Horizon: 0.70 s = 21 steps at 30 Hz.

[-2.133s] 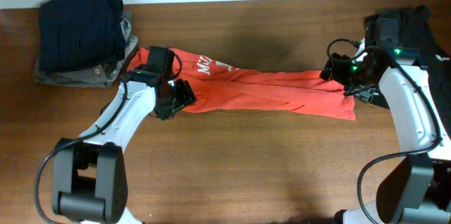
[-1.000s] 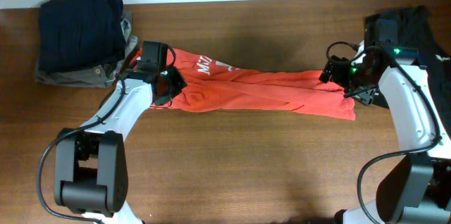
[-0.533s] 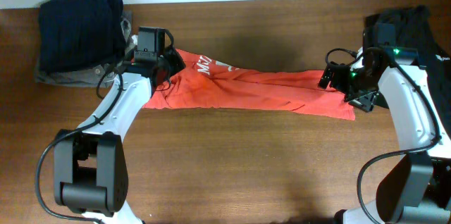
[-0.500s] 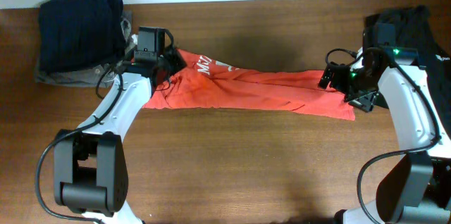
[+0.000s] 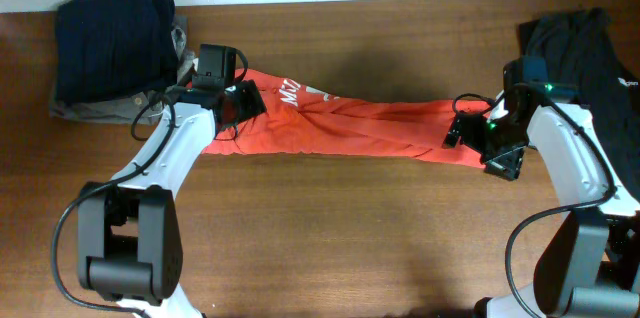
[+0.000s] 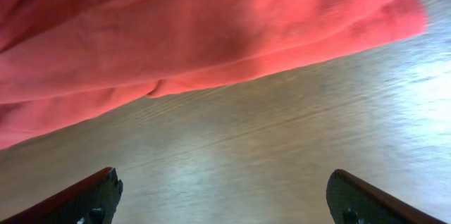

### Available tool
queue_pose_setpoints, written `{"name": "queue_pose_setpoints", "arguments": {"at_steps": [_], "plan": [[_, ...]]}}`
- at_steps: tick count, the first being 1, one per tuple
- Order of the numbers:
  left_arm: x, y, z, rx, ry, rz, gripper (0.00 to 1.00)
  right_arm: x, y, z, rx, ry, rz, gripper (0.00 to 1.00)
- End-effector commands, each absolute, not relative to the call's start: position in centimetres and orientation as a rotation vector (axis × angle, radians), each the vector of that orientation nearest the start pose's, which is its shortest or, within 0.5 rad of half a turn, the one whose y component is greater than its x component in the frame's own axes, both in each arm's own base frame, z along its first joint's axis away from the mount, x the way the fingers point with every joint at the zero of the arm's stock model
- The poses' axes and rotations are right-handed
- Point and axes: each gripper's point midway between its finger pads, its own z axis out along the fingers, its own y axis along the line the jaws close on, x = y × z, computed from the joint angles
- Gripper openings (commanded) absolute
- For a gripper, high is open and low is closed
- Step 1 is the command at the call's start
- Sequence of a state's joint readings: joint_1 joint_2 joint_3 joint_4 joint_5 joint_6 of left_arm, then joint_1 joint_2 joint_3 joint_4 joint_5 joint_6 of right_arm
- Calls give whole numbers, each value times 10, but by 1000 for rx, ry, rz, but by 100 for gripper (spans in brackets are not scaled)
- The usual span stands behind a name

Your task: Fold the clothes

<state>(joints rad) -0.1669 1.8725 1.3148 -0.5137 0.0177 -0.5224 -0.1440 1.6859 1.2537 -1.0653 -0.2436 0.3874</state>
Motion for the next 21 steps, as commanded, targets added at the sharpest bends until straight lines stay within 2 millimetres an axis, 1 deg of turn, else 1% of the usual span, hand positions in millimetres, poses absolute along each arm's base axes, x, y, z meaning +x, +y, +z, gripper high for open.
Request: {"name": "queue_pose_setpoints", "arguments": {"at_steps": [1,2,3,6,8,9,10,11,12,15,17,21], "plan": [[452,-76,61,-449,2646,-226,74,321,8,82,864,2947,488,97],[451,-76,58,-450,2651,-225,79,324,8,79,873,2931,488,97],[451,-76,57,-450,2655,-223,81,327,7,76,899,2909,491,96],[450,-76,50,-453,2669,-217,81,329,7,65,979,2869,500,90],[450,-76,47,-450,2676,-212,82,333,7,59,990,2838,505,87],[450,-75,47,-452,2677,-206,83,338,6,56,977,2813,510,86],[450,-74,46,-453,2679,-200,83,340,5,55,982,2799,507,84],[449,-74,45,-454,2681,-200,84,343,3,54,1007,2779,503,81],[449,-74,43,-454,2685,-198,87,346,2,53,1040,2756,505,78],[448,-74,39,-456,2694,-195,87,349,-5,52,1099,2721,459,74],[447,-74,37,-457,2703,-191,87,348,-10,50,1145,2704,416,73],[444,-73,34,-460,2717,-183,87,348,-14,46,1170,2700,385,73]]}}
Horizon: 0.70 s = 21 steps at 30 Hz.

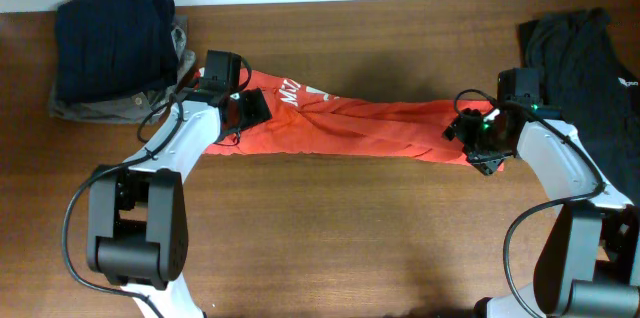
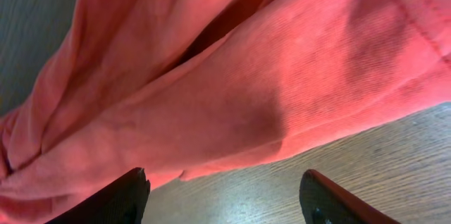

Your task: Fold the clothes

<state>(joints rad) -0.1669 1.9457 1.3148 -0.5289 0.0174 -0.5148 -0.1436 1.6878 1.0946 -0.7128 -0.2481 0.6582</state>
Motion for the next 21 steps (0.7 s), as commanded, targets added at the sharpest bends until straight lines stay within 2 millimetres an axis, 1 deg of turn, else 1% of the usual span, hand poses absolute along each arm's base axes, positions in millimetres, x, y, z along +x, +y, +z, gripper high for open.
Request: {"name": "queue_pose_setpoints", "arguments": {"at_steps": [1,3,5,7,10,17,21], "plan": [[444,-73,34,-460,2716,-182,87,346,-15,44,1205,2696,370,73],[444,-73,34,-460,2716,-182,87,344,-18,37,1268,2684,346,73],[444,-73,34,-460,2716,-182,87,346,-18,30,1296,2674,351,72],[444,-73,34,-461,2719,-181,95,348,-18,24,1325,2666,352,72],[443,-73,34,-461,2720,-181,95,356,-18,19,1318,2650,372,72],[443,-73,34,-462,2720,-180,96,365,-19,20,1297,2621,388,71],[444,-72,34,-462,2719,-180,96,368,-19,21,1292,2611,391,67]]}}
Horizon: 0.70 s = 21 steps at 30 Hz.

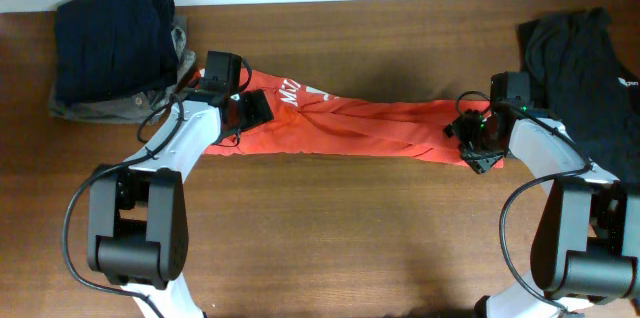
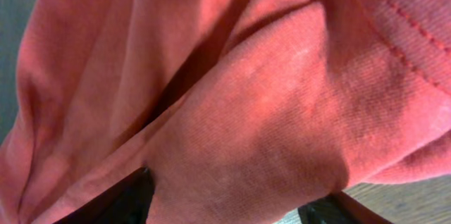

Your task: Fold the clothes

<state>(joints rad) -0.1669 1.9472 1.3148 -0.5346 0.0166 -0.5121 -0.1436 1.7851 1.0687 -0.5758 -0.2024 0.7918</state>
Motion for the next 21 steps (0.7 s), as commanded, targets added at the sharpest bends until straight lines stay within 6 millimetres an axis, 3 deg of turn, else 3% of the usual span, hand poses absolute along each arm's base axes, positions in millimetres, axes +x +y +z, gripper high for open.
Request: {"name": "queue_pose_setpoints", "arguments": {"at_steps": [1,21], "plan": [[444,-72,34,-462,2719,-180,96,368,-20,21,1291,2609,391,66],[443,-69,33,-468,2717,-149,96,363,-47,21,1338,2586,374,64]]}}
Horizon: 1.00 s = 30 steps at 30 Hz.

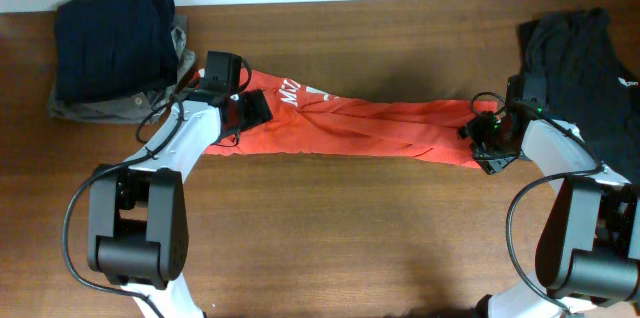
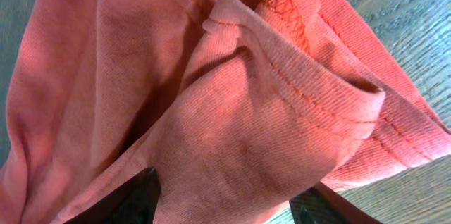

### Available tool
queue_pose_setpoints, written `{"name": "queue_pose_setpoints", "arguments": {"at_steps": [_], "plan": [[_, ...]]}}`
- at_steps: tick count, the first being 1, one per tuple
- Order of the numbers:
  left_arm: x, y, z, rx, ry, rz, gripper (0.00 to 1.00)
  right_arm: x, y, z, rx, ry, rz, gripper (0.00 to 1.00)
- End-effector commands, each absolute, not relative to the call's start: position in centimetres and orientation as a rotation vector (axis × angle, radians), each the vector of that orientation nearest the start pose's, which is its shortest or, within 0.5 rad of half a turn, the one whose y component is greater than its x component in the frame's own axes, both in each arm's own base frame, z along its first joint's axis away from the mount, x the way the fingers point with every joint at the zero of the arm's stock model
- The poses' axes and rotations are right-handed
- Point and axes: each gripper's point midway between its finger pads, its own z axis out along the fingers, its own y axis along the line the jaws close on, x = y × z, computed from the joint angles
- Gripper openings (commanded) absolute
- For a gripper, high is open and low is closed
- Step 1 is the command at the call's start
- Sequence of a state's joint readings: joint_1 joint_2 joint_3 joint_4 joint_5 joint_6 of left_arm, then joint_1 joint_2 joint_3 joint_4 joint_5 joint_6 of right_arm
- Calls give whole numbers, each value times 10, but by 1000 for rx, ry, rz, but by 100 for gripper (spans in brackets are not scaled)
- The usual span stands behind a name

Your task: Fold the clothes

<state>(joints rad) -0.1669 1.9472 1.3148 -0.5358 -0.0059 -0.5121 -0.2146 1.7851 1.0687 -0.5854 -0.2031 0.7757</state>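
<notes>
A red shirt [image 1: 350,128] lies bunched in a long strip across the table. My left gripper [image 1: 243,108] sits on its left end by the white lettering; whether its jaws grip the cloth does not show. My right gripper [image 1: 486,136] is at the shirt's right end. In the right wrist view the stitched hem [image 2: 310,90] folds over itself just ahead. My right gripper [image 2: 232,206] is open, its dark fingertips [image 2: 137,196] wide apart with a thick fold of red cloth between them.
A folded dark blue garment [image 1: 110,33] rests on a grey one [image 1: 95,108] at the back left. A black garment [image 1: 585,58] lies at the right edge, close behind my right arm. The wooden table [image 1: 330,228] stretches in front of the shirt.
My right gripper has shifted a little to the right along the shirt. The stitched hem and the bare wood beyond it now show. The jaws stay open. The left arm is unmoved.
My right gripper was open over bare wood beside the shirt's near edge. Then it was over that edge, then pressed into the folds with cloth between its fingers. Now it is at the hemmed right end. The left gripper shifted slightly early, then stayed.
</notes>
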Motion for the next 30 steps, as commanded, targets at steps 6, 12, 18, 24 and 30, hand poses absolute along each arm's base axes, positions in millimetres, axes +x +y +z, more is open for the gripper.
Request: {"name": "queue_pose_setpoints", "arguments": {"at_steps": [6,12,18,24,30], "plan": [[443,-69,33,-468,2717,-149,96,368,-48,22,1326,2568,379,51],[443,-68,33,-468,2717,-148,96,374,-49,24,1317,2544,387,41],[443,-67,33,-469,2714,-139,96,379,-51,26,1303,2525,391,32],[447,-49,35,-494,2675,4,96,383,-58,27,1297,2497,346,12],[462,-38,44,-509,2584,73,96,397,-67,31,1268,2436,318,9]]}}
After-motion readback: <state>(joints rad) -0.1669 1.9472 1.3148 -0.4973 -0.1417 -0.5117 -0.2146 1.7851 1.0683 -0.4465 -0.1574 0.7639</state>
